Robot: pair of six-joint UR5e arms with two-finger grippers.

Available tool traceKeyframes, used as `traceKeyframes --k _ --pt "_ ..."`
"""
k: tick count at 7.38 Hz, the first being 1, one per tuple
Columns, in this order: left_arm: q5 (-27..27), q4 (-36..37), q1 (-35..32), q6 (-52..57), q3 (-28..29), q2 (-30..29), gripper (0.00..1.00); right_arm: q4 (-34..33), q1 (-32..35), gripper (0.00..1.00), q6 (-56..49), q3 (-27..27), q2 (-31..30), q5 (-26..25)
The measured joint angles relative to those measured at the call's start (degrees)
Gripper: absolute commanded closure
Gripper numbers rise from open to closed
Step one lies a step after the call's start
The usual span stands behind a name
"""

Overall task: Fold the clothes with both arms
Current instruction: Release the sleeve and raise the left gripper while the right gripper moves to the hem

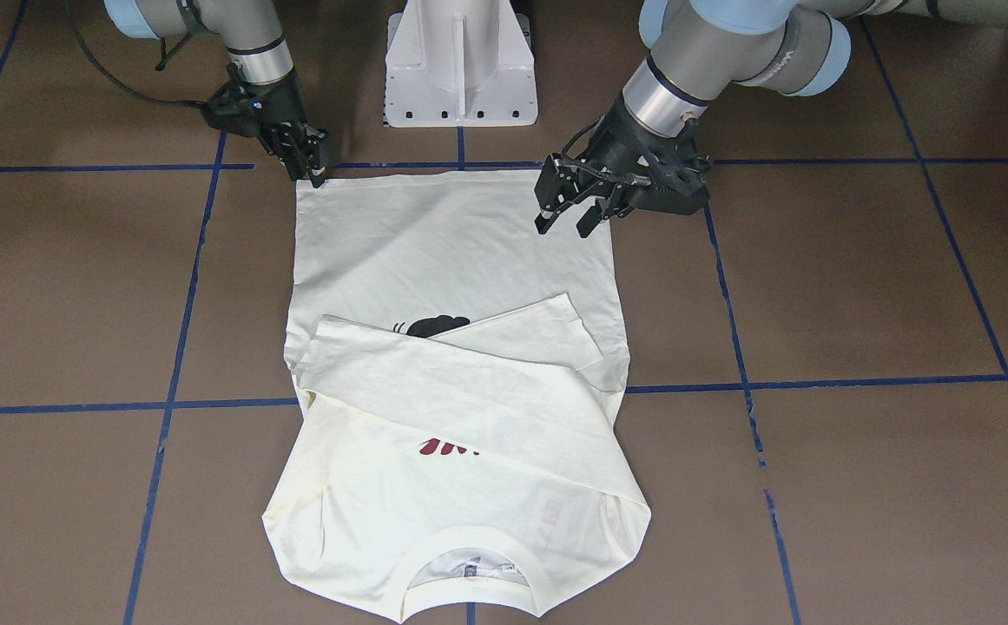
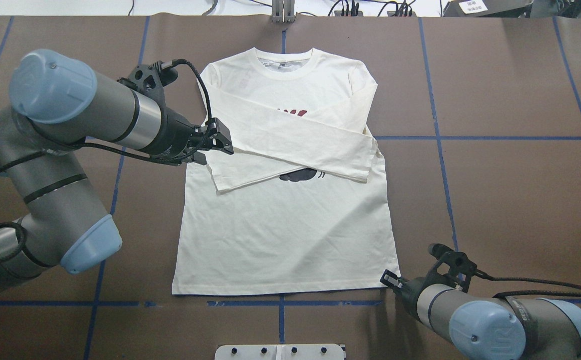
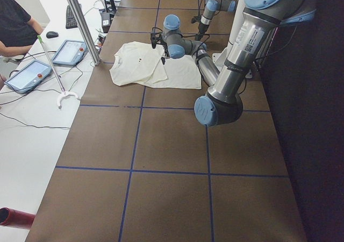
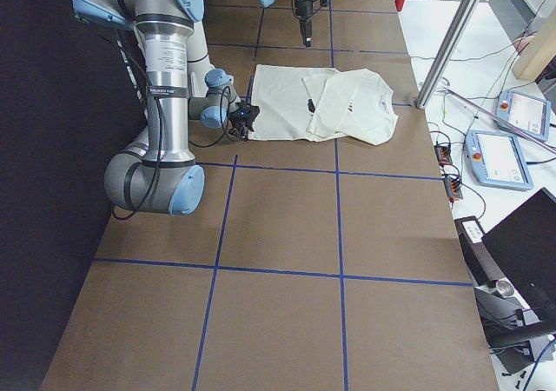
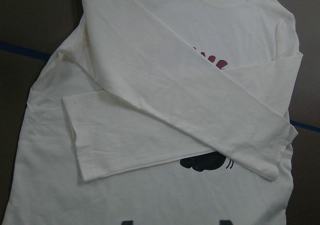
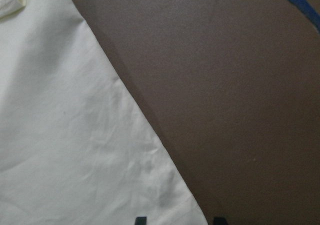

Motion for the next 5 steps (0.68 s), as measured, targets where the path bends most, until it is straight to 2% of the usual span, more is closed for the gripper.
traceKeyframes --k 5 --pt "0.44 0.0 0.15 -1.27 -0.01 0.51 0.31 -0.09 0.27 1.0 0.07 0.92 -0.37 -0.06"
